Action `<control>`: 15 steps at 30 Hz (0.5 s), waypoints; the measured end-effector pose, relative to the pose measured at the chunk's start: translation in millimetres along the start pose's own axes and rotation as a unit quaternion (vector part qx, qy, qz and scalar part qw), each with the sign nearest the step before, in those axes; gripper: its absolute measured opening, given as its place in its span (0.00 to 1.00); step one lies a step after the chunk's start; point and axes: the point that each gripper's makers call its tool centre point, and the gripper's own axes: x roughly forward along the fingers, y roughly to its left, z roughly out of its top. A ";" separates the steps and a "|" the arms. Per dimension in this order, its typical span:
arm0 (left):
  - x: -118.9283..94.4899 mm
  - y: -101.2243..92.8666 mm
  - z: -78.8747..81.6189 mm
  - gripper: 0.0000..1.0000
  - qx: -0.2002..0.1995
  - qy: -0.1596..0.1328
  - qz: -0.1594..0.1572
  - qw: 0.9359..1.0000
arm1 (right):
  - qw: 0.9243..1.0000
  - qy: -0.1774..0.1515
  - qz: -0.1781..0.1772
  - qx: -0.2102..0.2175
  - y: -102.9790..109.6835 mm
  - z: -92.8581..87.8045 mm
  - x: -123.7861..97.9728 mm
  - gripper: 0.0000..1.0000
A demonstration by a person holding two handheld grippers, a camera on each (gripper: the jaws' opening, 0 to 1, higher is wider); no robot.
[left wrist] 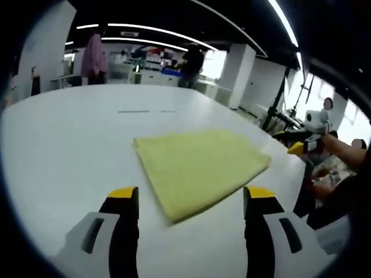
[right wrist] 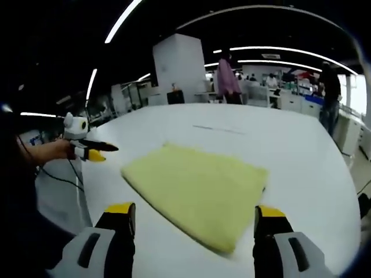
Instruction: Fold the garment on the visible template until the final outline fits inside the template.
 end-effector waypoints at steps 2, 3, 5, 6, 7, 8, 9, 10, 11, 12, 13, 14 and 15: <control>-2.8 -3.6 5.3 0.78 0.004 -0.008 -0.004 1.000 | 1.000 -0.006 0.004 0.000 3.7 2.0 -1.3 0.88; -3.7 -4.7 7.3 0.80 0.007 -0.011 -0.004 1.000 | 1.000 -0.007 0.005 -0.001 4.9 2.3 -1.7 0.88; -4.8 -5.9 10.0 0.83 0.015 -0.013 -0.004 1.000 | 1.000 -0.009 0.004 0.000 5.8 2.1 -2.1 0.91; -5.2 -7.1 11.3 0.86 0.023 -0.016 -0.003 1.000 | 1.000 -0.010 0.004 0.001 6.5 2.0 -2.4 0.94; -5.5 -8.1 12.1 0.88 0.027 -0.017 -0.002 0.999 | 1.000 -0.012 0.005 0.002 7.7 2.1 -2.9 0.96; -6.1 -10.5 12.7 0.89 0.030 -0.020 -0.005 0.999 | 1.000 -0.015 0.006 0.003 8.9 2.6 -3.4 0.98; -6.4 -14.3 14.3 0.90 0.030 -0.025 -0.014 0.999 | 1.000 -0.020 0.013 0.005 12.4 3.2 -3.7 0.99; -6.9 -16.5 14.7 0.90 0.025 -0.028 -0.016 0.999 | 1.000 -0.021 0.019 0.007 14.8 3.1 -3.9 0.99; -6.8 -16.9 14.2 0.90 0.025 -0.028 -0.015 0.999 | 1.000 -0.021 0.019 0.008 15.8 2.3 -4.4 0.99; -7.0 -18.6 13.7 0.91 0.026 -0.030 -0.016 0.999 | 1.000 -0.022 0.019 0.008 16.7 1.9 -4.8 0.99; -7.2 -19.2 13.8 0.93 0.026 -0.034 -0.016 0.999 | 0.999 -0.024 0.019 0.008 17.8 1.9 -5.6 0.99; -7.2 -19.1 14.0 0.96 0.024 -0.037 -0.015 0.999 | 0.999 -0.027 0.019 0.009 18.1 2.3 -6.0 0.99; -7.5 -19.9 13.5 0.98 0.026 -0.038 -0.015 0.999 | 0.999 -0.030 0.018 0.012 18.0 2.7 -6.2 0.99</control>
